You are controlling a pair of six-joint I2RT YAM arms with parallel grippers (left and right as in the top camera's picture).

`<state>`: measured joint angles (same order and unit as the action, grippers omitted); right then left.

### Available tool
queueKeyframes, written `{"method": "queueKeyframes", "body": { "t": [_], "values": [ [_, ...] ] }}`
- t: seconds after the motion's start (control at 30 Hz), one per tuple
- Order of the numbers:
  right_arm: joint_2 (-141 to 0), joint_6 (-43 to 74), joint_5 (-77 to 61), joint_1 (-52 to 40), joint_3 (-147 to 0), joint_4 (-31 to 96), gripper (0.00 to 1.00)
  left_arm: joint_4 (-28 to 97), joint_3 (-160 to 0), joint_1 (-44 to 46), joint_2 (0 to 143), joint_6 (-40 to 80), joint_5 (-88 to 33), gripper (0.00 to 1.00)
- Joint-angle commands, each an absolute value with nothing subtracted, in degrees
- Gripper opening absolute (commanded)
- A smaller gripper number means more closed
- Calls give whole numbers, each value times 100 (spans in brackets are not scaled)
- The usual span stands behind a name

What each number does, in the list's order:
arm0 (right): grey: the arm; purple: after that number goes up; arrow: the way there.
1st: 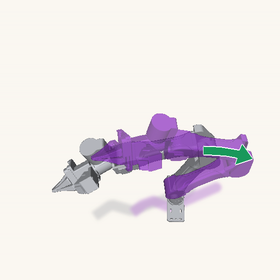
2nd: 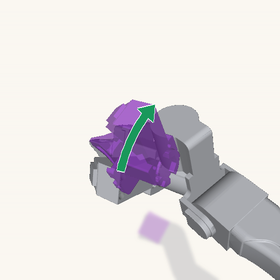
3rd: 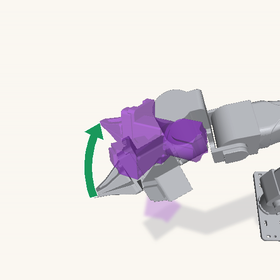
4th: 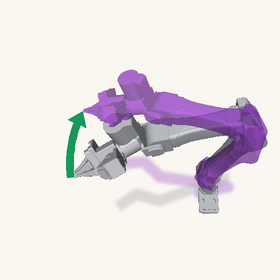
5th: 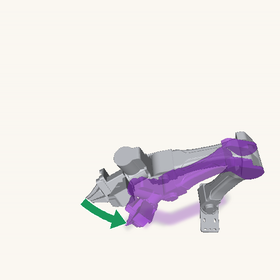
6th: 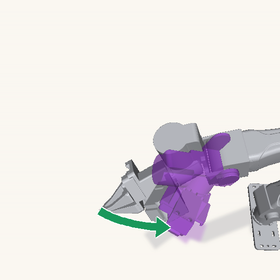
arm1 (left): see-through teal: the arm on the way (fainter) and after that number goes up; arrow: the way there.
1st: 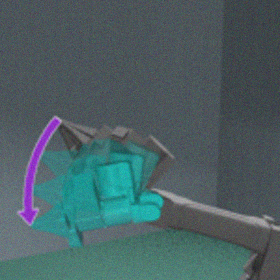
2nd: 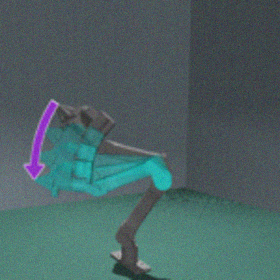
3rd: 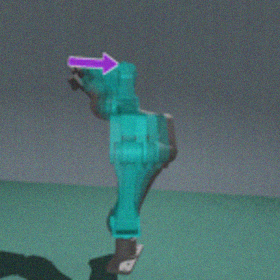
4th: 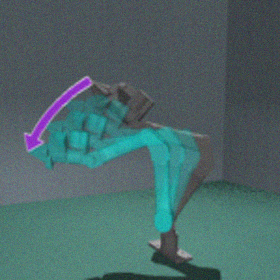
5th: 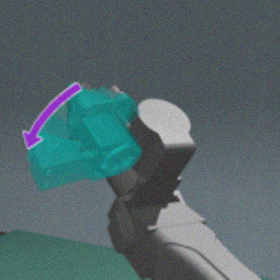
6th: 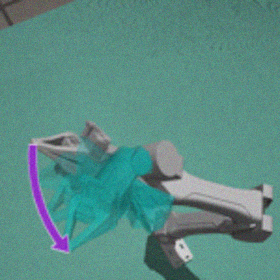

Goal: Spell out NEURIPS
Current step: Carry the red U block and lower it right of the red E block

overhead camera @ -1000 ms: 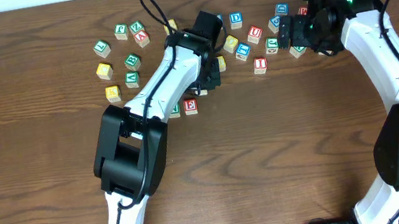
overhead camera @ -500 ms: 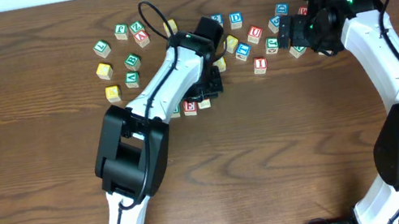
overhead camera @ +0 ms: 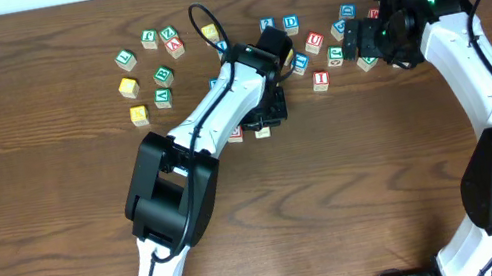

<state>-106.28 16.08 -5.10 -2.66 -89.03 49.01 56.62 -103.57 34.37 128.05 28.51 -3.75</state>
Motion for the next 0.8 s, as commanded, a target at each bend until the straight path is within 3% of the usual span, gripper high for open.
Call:
{"method": "queueKeyframes", "body": {
  "t": [0.0,0.77],
  "values": [
    [-10689,1577,-460,-233,-8875,4910,99,5677,-10202,3415,12623,2856,-189,30],
    [-10689,1577,-460,-233,-8875,4915,99,5391,-9767,3417,12623,2886,110,30]
  ]
}}
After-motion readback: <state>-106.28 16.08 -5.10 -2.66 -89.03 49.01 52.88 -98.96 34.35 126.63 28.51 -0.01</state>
